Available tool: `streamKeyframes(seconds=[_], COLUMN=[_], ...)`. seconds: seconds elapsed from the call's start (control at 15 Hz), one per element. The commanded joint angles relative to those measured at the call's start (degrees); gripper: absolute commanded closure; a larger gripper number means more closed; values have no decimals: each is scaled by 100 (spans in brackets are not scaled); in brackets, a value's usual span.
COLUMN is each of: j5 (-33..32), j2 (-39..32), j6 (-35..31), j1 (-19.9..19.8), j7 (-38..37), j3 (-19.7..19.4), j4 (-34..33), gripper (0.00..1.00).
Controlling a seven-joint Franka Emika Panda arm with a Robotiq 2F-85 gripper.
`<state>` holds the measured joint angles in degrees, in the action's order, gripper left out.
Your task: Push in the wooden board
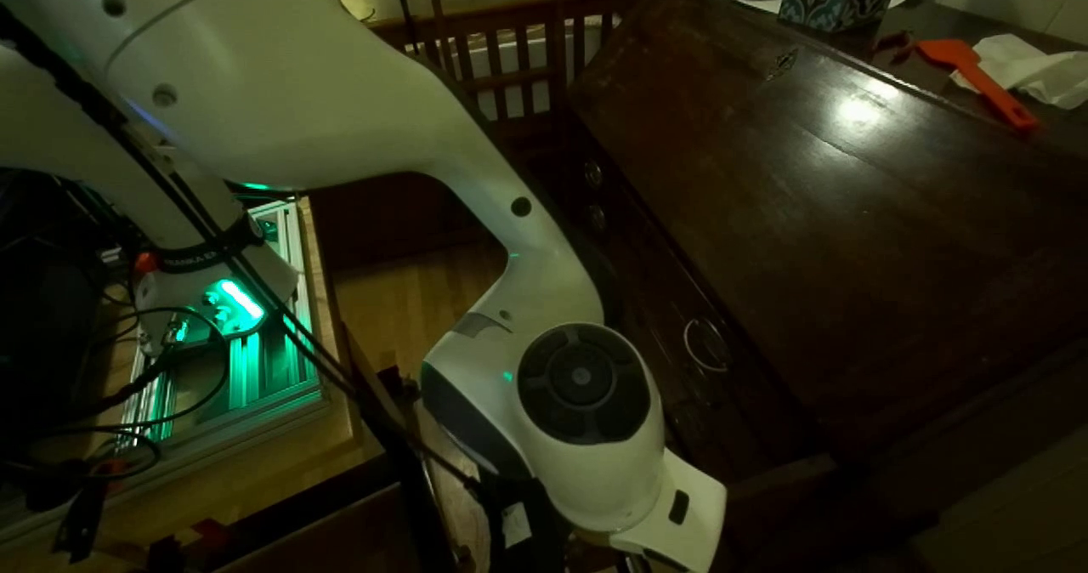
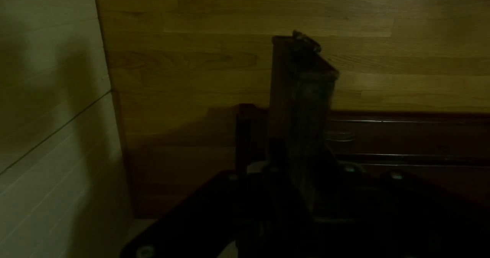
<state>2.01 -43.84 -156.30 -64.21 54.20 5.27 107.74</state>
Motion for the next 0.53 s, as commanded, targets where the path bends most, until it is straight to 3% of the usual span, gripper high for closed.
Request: streamKeyframes(seconds=[0.0,0.47], j5=[258,267], j2=[174,91], j6=[38,13], j1=[23,-35], j7=[325,327], j3=[684,742], j4=[279,277], gripper=[94,94])
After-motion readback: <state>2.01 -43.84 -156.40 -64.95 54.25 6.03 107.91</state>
